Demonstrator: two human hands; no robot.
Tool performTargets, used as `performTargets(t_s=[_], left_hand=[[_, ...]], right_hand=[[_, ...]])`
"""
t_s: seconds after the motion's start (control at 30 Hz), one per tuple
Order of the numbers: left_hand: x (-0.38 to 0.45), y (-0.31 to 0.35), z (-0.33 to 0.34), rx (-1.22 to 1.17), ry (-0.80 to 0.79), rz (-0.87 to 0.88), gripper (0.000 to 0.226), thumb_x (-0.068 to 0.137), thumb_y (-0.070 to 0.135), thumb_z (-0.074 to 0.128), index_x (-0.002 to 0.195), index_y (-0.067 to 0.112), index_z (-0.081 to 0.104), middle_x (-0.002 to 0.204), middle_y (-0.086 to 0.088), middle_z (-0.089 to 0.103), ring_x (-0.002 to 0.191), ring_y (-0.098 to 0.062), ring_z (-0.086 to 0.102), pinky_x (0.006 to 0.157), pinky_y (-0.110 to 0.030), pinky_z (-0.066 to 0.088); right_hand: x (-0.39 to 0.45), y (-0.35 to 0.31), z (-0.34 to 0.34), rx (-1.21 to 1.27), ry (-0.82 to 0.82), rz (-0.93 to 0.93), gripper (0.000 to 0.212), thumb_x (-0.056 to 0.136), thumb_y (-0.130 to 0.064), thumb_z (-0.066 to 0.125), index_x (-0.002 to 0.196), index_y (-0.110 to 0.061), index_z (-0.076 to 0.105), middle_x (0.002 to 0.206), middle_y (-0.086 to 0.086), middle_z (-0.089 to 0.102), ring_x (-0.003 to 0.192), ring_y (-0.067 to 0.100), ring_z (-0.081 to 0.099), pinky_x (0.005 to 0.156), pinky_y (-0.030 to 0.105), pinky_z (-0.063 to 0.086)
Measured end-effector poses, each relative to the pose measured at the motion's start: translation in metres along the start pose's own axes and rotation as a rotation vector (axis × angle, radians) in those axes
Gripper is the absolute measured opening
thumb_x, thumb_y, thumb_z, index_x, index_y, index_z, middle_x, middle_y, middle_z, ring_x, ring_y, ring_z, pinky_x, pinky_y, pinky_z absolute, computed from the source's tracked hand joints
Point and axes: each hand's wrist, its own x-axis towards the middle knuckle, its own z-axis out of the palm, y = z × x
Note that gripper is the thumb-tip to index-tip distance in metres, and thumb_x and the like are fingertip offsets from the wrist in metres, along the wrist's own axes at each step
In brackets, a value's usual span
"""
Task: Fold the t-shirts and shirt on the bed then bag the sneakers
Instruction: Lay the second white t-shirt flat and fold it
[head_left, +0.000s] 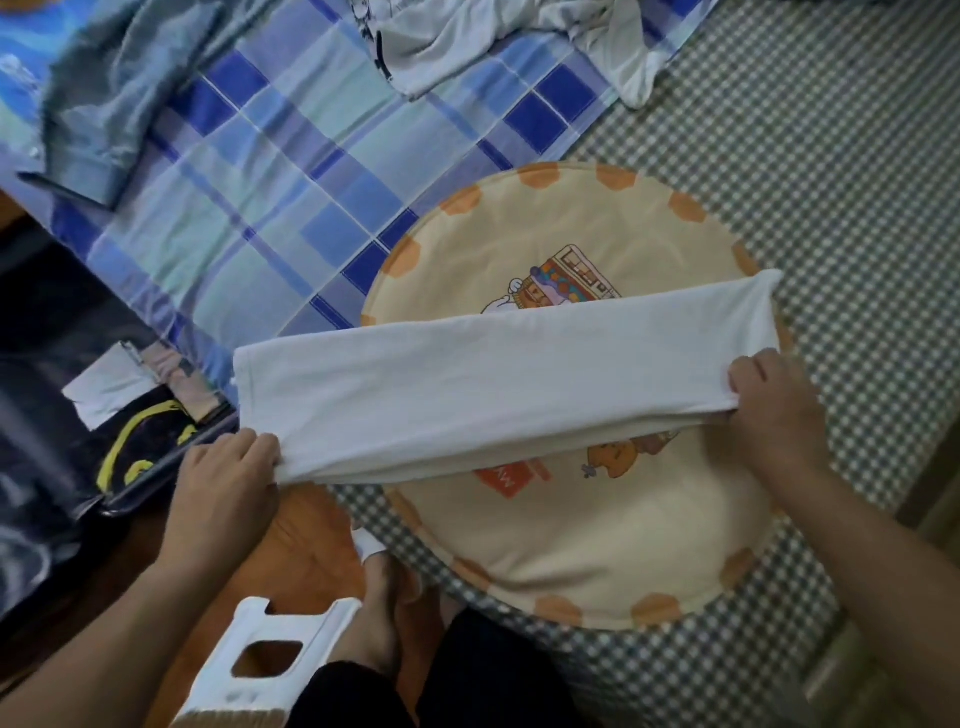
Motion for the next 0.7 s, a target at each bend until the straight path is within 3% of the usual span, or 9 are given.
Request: performTargets(t_s=[0.1, 0.2, 0.27, 0.37, 0.47, 0.5, 0.57, 0.63, 0.7], left_hand=[[-0.008, 0.003, 0.022, 0.152, -0.122, -0.04, 0.038, 0.063, -0.003, 0.078, 0.086, 0.015, 0.053, 0.079, -0.005, 0.05, 0.075, -0.034, 0.052, 0.068, -0.045, 0.034], [-0.006, 0.02, 0.033, 0.221, -0.267, -0.102, 0.02, 0.077, 0.025, 0.07, 0.093, 0.018, 0.061, 0.089, -0.007, 0.055, 0.086, -0.034, 0.052, 0.074, -0.046, 0.037], [0.002, 0.039, 0.028, 0.164, -0.241, -0.08, 0.025, 0.086, 0.041, 0.05, 0.077, 0.019, 0.059, 0.076, -0.003, 0.055, 0.073, -0.028, 0.055, 0.066, -0.04, 0.038], [0.029, 0.088, 0.015, -0.113, -0.031, 0.162, 0.026, 0.089, 0.033, 0.045, 0.072, 0.014, 0.054, 0.068, -0.002, 0.046, 0.061, -0.03, 0.049, 0.057, -0.038, 0.036], [0.071, 0.149, 0.017, -0.17, 0.091, 0.376, 0.028, 0.095, 0.029, 0.05, 0.108, 0.01, 0.066, 0.103, -0.013, 0.061, 0.096, -0.038, 0.059, 0.078, -0.046, 0.047], [0.086, 0.166, 0.019, -0.147, 0.079, 0.397, 0.038, 0.098, 0.034, 0.048, 0.127, 0.013, 0.062, 0.126, -0.015, 0.059, 0.118, -0.039, 0.055, 0.095, -0.049, 0.046], [0.112, 0.189, 0.027, -0.078, 0.03, 0.393, 0.055, 0.103, 0.047, 0.036, 0.153, 0.024, 0.042, 0.159, -0.014, 0.037, 0.149, -0.039, 0.028, 0.12, -0.055, 0.026], [0.131, 0.194, 0.041, -0.004, -0.034, 0.36, 0.062, 0.104, 0.056, 0.022, 0.16, 0.031, 0.026, 0.168, -0.013, 0.018, 0.156, -0.037, 0.006, 0.124, -0.058, 0.011], [0.141, 0.192, 0.056, 0.043, -0.051, 0.327, 0.065, 0.102, 0.06, 0.02, 0.161, 0.033, 0.023, 0.169, -0.012, 0.011, 0.156, -0.036, -0.001, 0.123, -0.061, 0.008]], right_hand=[[-0.014, -0.005, 0.014, -0.074, -0.093, 0.007, 0.021, 0.073, 0.012, 0.06, 0.091, 0.001, 0.06, 0.086, 0.021, 0.051, 0.077, 0.035, 0.046, 0.059, 0.043, 0.041], [-0.021, -0.016, 0.023, -0.05, -0.134, 0.154, 0.029, 0.076, 0.007, 0.064, 0.103, -0.002, 0.067, 0.109, 0.024, 0.057, 0.102, 0.042, 0.048, 0.091, 0.055, 0.042], [-0.023, -0.027, 0.019, 0.009, -0.068, 0.211, 0.032, 0.079, -0.001, 0.056, 0.11, -0.005, 0.065, 0.126, 0.023, 0.053, 0.117, 0.043, 0.044, 0.102, 0.055, 0.034], [-0.015, -0.05, 0.012, 0.2, -0.02, 0.467, 0.043, 0.083, 0.003, 0.055, 0.125, -0.006, 0.058, 0.143, 0.019, 0.044, 0.131, 0.04, 0.037, 0.108, 0.049, 0.032], [0.01, -0.043, 0.016, 0.401, -0.003, 0.78, 0.043, 0.093, -0.007, 0.051, 0.136, -0.009, 0.052, 0.147, 0.014, 0.041, 0.135, 0.034, 0.037, 0.113, 0.045, 0.031], [0.021, -0.033, 0.02, 0.454, -0.005, 0.824, 0.041, 0.096, -0.015, 0.051, 0.137, -0.01, 0.051, 0.146, 0.013, 0.042, 0.134, 0.033, 0.039, 0.113, 0.045, 0.034], [0.046, -0.012, 0.026, 0.539, -0.021, 0.848, 0.04, 0.099, -0.028, 0.05, 0.135, -0.011, 0.052, 0.139, 0.011, 0.049, 0.128, 0.031, 0.047, 0.11, 0.049, 0.039], [0.074, 0.004, 0.028, 0.633, -0.025, 0.851, 0.045, 0.1, -0.038, 0.047, 0.137, -0.012, 0.051, 0.136, 0.008, 0.055, 0.124, 0.028, 0.052, 0.108, 0.048, 0.043], [0.1, 0.019, 0.035, 0.722, -0.047, 0.876, 0.046, 0.104, -0.039, 0.045, 0.14, -0.011, 0.049, 0.138, 0.008, 0.056, 0.124, 0.027, 0.054, 0.105, 0.042, 0.046]])
